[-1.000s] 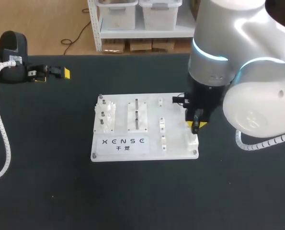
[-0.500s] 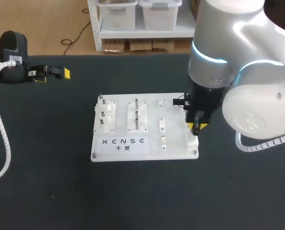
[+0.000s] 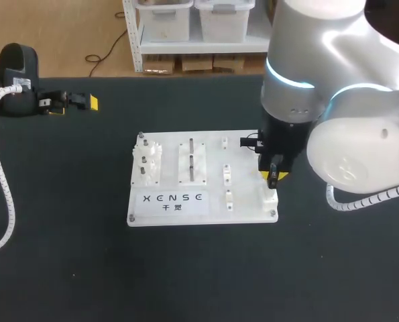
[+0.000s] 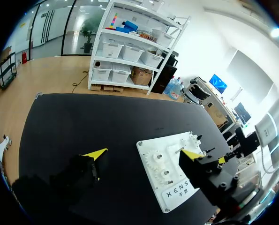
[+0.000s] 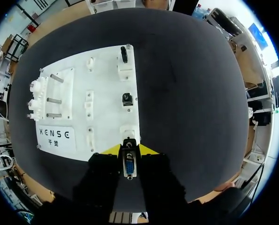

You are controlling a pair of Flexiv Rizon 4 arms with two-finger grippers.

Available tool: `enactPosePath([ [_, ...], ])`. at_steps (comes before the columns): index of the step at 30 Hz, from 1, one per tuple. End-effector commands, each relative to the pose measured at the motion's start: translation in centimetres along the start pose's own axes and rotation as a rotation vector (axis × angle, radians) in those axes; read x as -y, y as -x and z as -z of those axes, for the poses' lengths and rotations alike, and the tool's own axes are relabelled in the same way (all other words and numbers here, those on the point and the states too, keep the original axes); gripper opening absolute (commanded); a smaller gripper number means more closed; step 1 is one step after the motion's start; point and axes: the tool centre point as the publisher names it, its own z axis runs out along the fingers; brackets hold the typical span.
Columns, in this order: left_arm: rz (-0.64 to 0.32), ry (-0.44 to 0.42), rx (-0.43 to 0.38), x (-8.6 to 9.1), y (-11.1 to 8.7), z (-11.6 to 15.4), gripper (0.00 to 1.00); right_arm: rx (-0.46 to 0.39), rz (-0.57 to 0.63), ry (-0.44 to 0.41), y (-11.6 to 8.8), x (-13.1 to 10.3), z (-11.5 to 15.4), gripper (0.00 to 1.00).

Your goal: Insert the USB connector, Ethernet cable, and multi-pin plug into their matching sockets one by one.

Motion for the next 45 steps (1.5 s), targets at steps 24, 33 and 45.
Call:
enactPosePath([
  [24,0.0,0.0,0.0,0.0,0.0,0.0,1.0,0.005,-0.009,-0.006,0.56,-0.05,-0.27,0.0],
  [33,0.0,0.0,0.0,0.0,0.0,0.0,1.0,0.002,0.004,0.0,0.28,-0.33,-0.06,0.0],
  [45,0.0,0.0,0.0,0.0,0.0,0.0,1.0,0.006,-0.003,-0.005,0.5,-0.02,-0.14,0.0],
])
